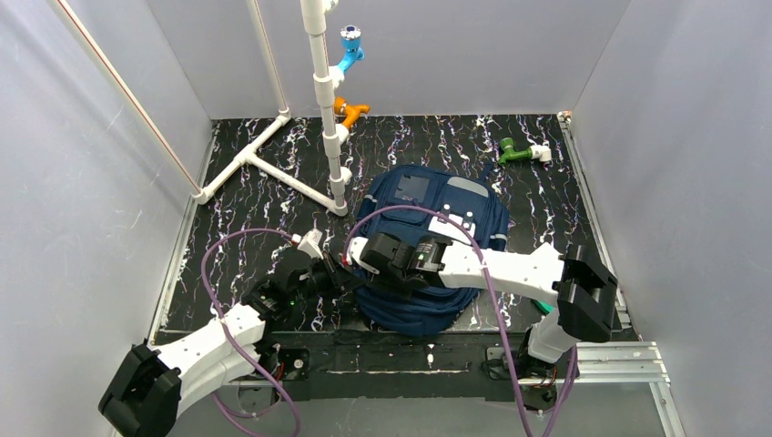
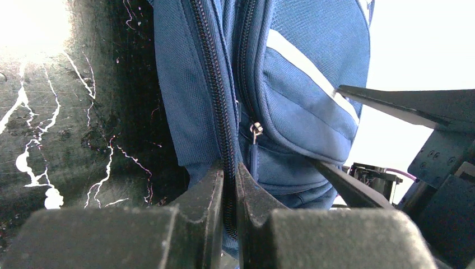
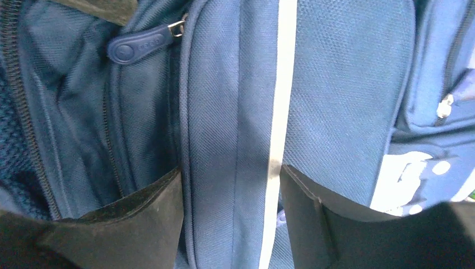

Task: Pack the student bag
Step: Unzip the student bag at the center of the board.

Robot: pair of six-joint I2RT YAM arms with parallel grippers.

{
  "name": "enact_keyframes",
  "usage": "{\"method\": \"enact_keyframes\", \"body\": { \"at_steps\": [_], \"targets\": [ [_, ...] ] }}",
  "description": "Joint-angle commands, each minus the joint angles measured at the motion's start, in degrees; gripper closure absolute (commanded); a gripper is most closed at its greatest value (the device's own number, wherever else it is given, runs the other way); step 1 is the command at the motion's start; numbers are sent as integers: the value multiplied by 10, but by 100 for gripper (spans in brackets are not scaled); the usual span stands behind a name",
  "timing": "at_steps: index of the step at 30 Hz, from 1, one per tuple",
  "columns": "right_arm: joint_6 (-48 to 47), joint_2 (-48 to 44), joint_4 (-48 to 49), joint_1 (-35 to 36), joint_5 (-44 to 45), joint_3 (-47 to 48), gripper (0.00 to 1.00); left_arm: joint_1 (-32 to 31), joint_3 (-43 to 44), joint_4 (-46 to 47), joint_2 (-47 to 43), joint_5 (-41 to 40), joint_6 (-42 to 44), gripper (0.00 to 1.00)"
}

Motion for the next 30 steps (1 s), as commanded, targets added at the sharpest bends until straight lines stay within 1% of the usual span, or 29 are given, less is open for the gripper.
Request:
{"method": "enact_keyframes", "body": {
  "at_steps": [1, 2, 4, 6, 7, 8, 11, 12, 14, 16, 19, 21, 23, 25, 30],
  "targets": [
    [-8, -4, 56, 29, 181, -8, 35, -5, 26, 17, -28, 46, -7, 100],
    [-5, -10, 59, 32, 211, -7, 39, -5, 24, 12, -32, 45, -7, 100],
    [2, -30, 69, 32, 232, -5, 55, -5, 19, 3, -40, 41, -7, 100],
    [2, -54, 84, 32, 235, -11, 75, -5, 16, -8, -46, 36, 0, 100],
    [3, -67, 90, 32, 235, -16, 83, -5, 20, -21, -50, 33, 9, 100],
    [0, -78, 100, 32, 229, -24, 87, -5, 28, -40, -55, 29, 25, 98],
    [-5, -103, 114, 32, 183, -51, 99, -5, 85, -126, -71, 10, 94, 80],
    [-4, -109, 117, 31, 170, -58, 99, -5, 109, -155, -74, 10, 125, 71],
    [1, -122, 120, 27, 144, -69, 99, -5, 153, -188, -75, 14, 178, 61],
    [11, -138, 135, 17, 114, -80, 99, -6, 193, -204, -66, 18, 226, 55],
    [21, -164, 156, -8, 67, -94, 99, -12, 224, -200, -44, 18, 288, 50],
    [30, -179, 168, -28, 35, -101, 99, -28, 227, -193, -27, 2, 331, 48],
    [38, -191, 172, -47, 8, -105, 99, -47, 227, -191, -15, -10, 376, 48],
    [43, -198, 174, -61, -8, -109, 99, -53, 223, -181, -8, -6, 408, 48],
    [53, -206, 176, -79, -33, -118, 99, -53, 223, -169, 31, 4, 436, 49]
  ]
}}
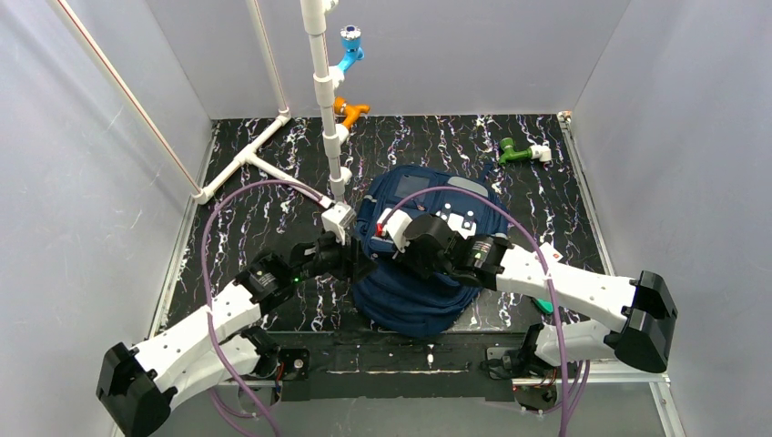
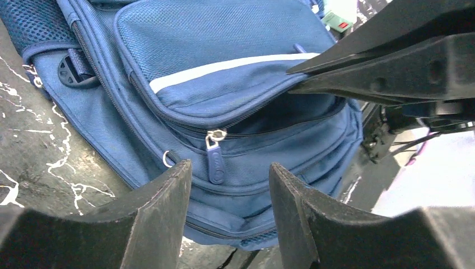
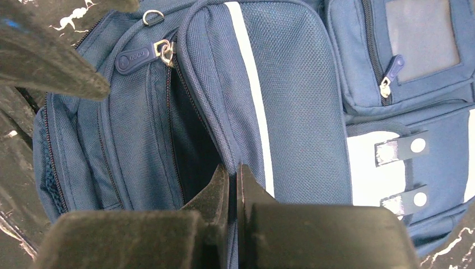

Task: Pack the student bag
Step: Unzip the student bag at the center of the board.

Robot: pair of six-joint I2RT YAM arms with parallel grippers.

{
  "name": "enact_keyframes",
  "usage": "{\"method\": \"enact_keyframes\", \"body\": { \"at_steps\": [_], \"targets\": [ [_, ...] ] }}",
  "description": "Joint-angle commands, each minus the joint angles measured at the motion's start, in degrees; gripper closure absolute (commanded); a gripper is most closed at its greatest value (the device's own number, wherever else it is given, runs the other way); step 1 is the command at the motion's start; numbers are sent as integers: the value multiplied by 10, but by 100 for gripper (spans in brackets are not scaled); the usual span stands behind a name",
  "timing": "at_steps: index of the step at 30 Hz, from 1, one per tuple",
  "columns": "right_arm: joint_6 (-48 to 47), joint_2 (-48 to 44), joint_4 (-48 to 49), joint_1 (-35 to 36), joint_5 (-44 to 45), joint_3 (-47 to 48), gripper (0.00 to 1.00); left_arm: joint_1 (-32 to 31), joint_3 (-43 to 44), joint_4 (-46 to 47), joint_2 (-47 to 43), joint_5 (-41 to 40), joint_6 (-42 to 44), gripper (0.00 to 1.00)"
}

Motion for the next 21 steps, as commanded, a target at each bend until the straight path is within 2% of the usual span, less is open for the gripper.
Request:
{"method": "enact_keyframes", "body": {
  "at_steps": [1, 7, 15, 16, 18, 20, 21],
  "targets": [
    [15, -25, 44, -19, -14, -10, 99, -1, 2, 8, 34, 6, 61, 50],
    [15, -25, 37, -23, -20, -5, 99, -2, 12, 22, 83, -20, 56, 64],
    [13, -35, 34, -27, -28, -5, 99, -1, 19, 17, 101, -29, 54, 69],
    [13, -36, 33, -27, -30, -5, 99, -1, 21, 13, 104, -32, 55, 72],
    [12, -40, 31, -27, -35, -6, 99, -2, 27, -2, 110, -55, 54, 84],
    [7, -49, 29, -27, -37, -13, 99, -2, 38, -32, 117, -102, 50, 97],
    [3, -55, 30, -27, -35, -18, 99, -2, 43, -51, 118, -143, 49, 100]
  ]
}}
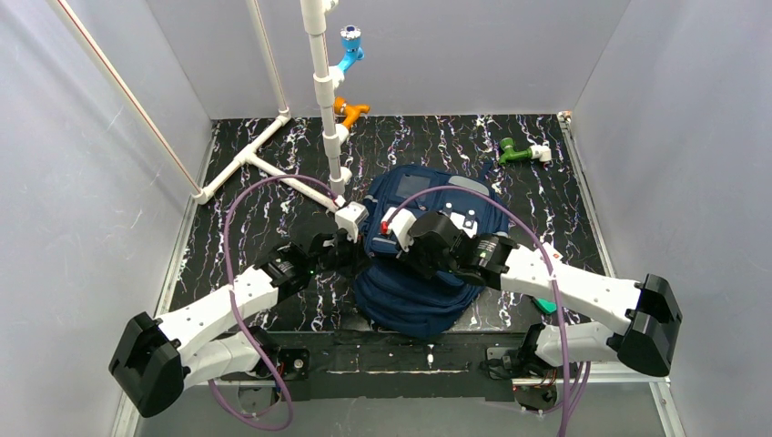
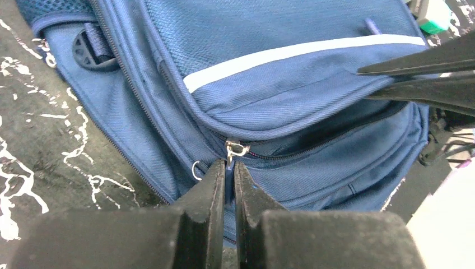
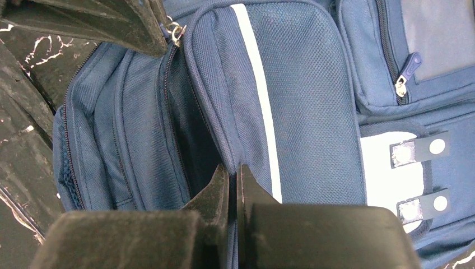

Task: Pack the student bag
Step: Unzip the student bag at the center of the board.

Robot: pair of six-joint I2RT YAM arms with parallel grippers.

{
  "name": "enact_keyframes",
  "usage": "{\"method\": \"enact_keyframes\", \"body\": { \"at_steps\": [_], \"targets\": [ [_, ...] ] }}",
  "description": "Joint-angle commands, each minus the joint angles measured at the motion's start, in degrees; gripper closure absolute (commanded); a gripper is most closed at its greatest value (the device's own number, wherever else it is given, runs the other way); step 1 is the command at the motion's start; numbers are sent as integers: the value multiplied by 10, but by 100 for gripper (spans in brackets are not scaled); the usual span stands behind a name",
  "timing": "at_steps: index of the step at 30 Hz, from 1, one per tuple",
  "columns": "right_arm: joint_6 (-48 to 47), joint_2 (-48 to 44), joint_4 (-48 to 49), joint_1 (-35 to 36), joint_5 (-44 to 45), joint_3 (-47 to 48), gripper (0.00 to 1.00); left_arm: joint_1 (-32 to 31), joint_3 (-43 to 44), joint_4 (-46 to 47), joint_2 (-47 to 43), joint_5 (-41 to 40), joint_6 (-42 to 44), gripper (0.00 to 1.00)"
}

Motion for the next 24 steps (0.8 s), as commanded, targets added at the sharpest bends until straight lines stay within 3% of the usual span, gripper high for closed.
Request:
{"method": "enact_keyframes", "body": {
  "at_steps": [1, 6, 10, 16, 24],
  "targets": [
    [-12, -47, 24, -7, 13, -8, 99, -1, 34, -72, 10, -139, 5, 100],
    [-23, -81, 31, -7, 22, -28, 99, 0, 42, -101, -1, -234, 5, 100],
    [-34, -85, 26, -7, 5, -34, 99, 6, 64, -117, 44, -272, -16, 100],
    [-36, -88, 32, -7, -59, -34, 99, 20, 100, -19, 123, -222, -8, 100],
    [-20, -86, 40, -7, -87, -28, 99, 34, 211, -65, 230, -184, -1, 100]
  ]
}}
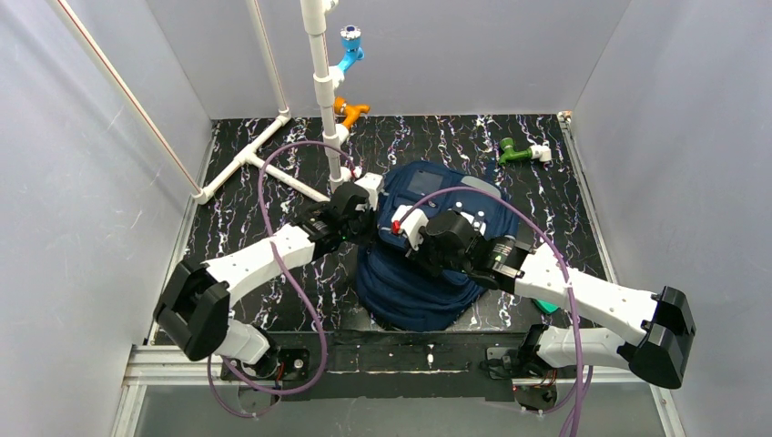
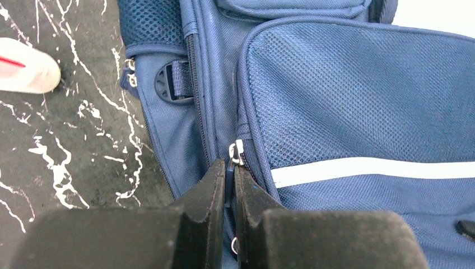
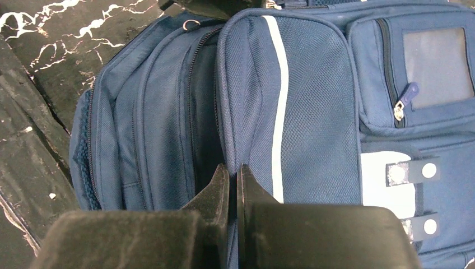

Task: Pack the student bag
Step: Unzip the student bag at the center of the board.

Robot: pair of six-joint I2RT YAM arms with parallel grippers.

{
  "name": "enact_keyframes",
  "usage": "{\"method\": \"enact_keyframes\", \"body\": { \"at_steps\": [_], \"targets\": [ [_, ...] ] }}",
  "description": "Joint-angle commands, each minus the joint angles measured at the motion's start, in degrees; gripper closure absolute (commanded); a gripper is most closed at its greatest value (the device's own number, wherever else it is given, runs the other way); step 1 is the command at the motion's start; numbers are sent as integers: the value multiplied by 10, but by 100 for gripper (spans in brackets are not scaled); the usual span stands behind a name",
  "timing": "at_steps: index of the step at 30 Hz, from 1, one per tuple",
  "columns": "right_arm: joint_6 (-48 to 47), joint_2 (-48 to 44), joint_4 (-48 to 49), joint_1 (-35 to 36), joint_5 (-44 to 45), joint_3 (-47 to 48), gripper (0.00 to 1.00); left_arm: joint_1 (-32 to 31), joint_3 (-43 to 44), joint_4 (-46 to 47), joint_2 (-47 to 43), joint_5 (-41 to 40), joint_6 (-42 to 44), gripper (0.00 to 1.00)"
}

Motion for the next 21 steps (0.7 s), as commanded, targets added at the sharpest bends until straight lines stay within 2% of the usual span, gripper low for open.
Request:
{"method": "enact_keyframes", "body": {
  "at_steps": [1, 5, 10, 14, 17, 18, 21],
  "targets": [
    [11, -29, 11, 9, -51, 9, 99, 25, 30, -3, 21, -55, 7, 100],
    [23, -20, 17, 9, -11, 6, 99, 39, 24, -26, 2, -43, -6, 99],
    [39, 11, 34, -5, 63, 21, 99, 56, -2, -88, -58, -33, -33, 68],
    [59, 78, 55, -58, 32, 64, 99, 62, -55, -100, -164, -16, -62, 48],
    [62, 136, 43, -69, 39, 120, 99, 67, -74, -127, -235, 19, -74, 41],
    [63, 151, 38, -70, 46, 134, 96, 68, -77, -137, -253, 30, -79, 40],
    [70, 187, -14, -72, 69, 173, 69, 69, -94, -147, -306, 88, -111, 37]
  ]
}}
